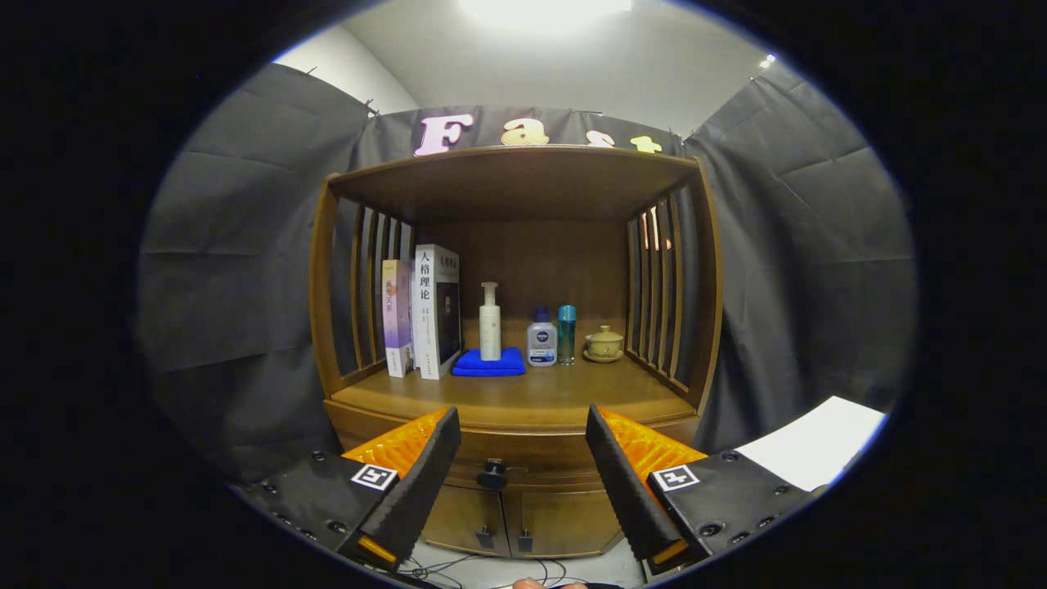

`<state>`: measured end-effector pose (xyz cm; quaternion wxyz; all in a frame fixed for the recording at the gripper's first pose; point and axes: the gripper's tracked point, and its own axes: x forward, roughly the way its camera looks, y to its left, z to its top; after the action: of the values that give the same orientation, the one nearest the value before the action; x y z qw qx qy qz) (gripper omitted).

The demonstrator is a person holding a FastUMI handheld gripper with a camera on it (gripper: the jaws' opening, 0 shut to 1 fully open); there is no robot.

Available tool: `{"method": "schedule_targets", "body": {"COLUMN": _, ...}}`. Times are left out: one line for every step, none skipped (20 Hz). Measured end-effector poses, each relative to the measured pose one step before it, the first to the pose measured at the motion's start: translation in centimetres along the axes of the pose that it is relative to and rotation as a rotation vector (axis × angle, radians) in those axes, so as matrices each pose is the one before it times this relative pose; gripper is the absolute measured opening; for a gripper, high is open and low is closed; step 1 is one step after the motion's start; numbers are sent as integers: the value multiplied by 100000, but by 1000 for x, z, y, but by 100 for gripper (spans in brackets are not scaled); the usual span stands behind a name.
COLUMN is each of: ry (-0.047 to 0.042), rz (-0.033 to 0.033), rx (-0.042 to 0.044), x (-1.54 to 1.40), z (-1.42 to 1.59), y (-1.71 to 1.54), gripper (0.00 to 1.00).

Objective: Pull open the drawer, take out the items inside it, and place them on the countertop above the cabinet.

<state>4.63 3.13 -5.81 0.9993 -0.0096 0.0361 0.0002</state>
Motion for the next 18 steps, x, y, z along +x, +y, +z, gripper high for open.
{"method": "schedule_targets", "body": {"ry": 535, "rz": -231, "rx": 128, "x": 472, "z": -419, "y": 174, "gripper": 97}}
{"method": "schedule_targets", "body": {"ry": 639, "rz": 63, "rx": 331, "x": 556, "z": -507, "y": 229, "gripper": 97}}
{"method": "schedule_targets", "body": {"ry": 965, "rz": 204, "rx": 467, "x": 500, "z": -563, "y": 225, "gripper": 97}}
{"method": "schedule_targets", "body": {"ry": 988, "rz": 416, "rx": 435, "x": 688, "z": -672, "y": 318, "gripper": 97}}
{"method": "schedule_targets", "body": {"ry": 1049, "rz": 665, "rx": 314, "x": 549, "z": -537, "y": 362, "gripper": 97}}
{"method": "schedule_targets", "body": {"ry": 1208, "rz": 367, "rx": 205, "x": 647, "z": -765, "y": 310, "gripper": 98}}
{"method": "schedule_targets", "body": {"ry": 1329, "rz": 280, "rx": -80, "x": 674, "z": -665, "y": 245, "gripper": 97}}
{"method": "schedule_targets", "body": {"ry": 1241, "rz": -93, "rx": -108, "x": 723, "z": -741, "y": 210, "gripper": 97}}
{"method": "schedule_targets", "body": {"ry": 1355, "rz": -5, "rx": -13, "x": 683, "z": -727, "y": 102, "gripper": 97}}
{"method": "schedule_targets", "body": {"ry": 1266, "rz": 70, "rx": -2, "x": 777, "z": -787, "y": 329, "gripper": 97}}
{"method": "schedule_targets", "body": {"ry": 1301, "rz": 117, "rx": -51, "x": 735, "z": -628, "y": 227, "gripper": 97}}
{"method": "schedule_targets", "body": {"ry": 1440, "rz": 23, "rx": -127, "x": 423, "z": -810, "y": 109, "gripper": 97}}
{"method": "schedule_targets", "body": {"ry": 1546, "rz": 37, "rx": -177, "x": 778, "z": -744, "y": 200, "gripper": 97}}
{"method": "schedule_targets", "body": {"ry": 1476, "rz": -36, "rx": -40, "x": 1043, "z": -755, "y": 233, "gripper": 98}}
{"method": "schedule_targets", "body": {"ry": 1241, "rz": -55, "rx": 275, "x": 750, "z": -658, "y": 142, "gripper": 97}}
{"method": "schedule_targets", "body": {"ry": 1215, "rz": 124, "rx": 544, "x": 769, "z": -712, "y": 125, "gripper": 98}}
{"method": "schedule_targets", "body": {"ry": 1363, "rz": 115, "rx": 588, "x": 541, "z": -699, "y": 85, "gripper": 98}}
{"method": "schedule_targets", "body": {"ry": 1328, "rz": -39, "rx": 451, "x": 711, "z": -683, "y": 11, "gripper": 98}}
